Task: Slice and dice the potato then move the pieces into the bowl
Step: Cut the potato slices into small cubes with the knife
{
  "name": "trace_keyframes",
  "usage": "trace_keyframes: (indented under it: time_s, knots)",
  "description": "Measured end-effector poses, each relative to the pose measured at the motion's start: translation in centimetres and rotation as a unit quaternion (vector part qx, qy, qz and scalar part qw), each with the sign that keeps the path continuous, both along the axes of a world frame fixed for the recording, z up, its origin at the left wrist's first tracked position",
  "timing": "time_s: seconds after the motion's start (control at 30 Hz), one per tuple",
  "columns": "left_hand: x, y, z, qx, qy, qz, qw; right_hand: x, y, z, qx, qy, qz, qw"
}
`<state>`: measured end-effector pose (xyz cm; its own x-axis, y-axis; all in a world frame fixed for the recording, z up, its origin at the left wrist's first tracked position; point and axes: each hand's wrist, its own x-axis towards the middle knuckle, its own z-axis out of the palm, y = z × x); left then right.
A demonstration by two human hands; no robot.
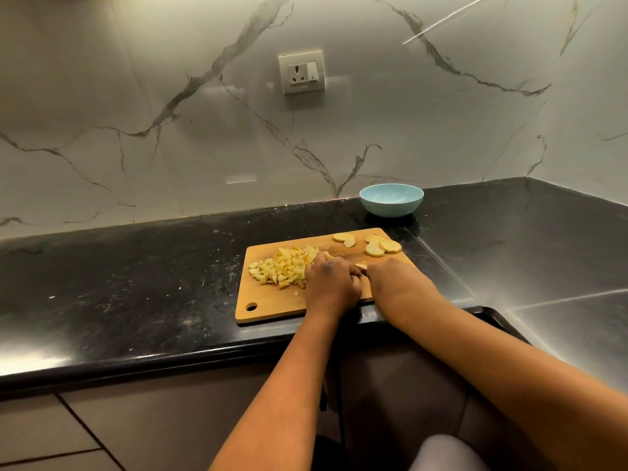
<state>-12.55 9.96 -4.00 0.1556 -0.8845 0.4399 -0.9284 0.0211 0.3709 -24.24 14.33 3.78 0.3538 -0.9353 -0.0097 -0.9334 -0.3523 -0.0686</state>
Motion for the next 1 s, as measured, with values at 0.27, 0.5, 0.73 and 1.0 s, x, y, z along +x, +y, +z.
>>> trace_keyframes:
  time_s: [0.27, 0.5, 0.73, 1.0]
  knots:
    - [0.0, 0.1, -0.2, -0.028, 0.028, -0.016, 0.999, -4.9, -1.7, 3.9, -0.01, -0.051, -0.012, 0.999]
    - [-2.2, -1.7, 0.0, -0.012, -0.001, 0.037, 0.999, -6.1, -4.4, 2.3, -0.048, -0.121, -0.043, 0.991]
    - [-2.5, -4.1, 0.4, 0.042, -0.001, 0.02, 0.999, -6.0, -5.2, 1.5, -0.043, -0.102, -0.029, 0.993]
    - [1.3, -3.7, 1.4, 0.076, 0.089, -0.095, 0.989, -5.0, -5.5, 0.3, -0.043, -0.104, -0.021, 0.993]
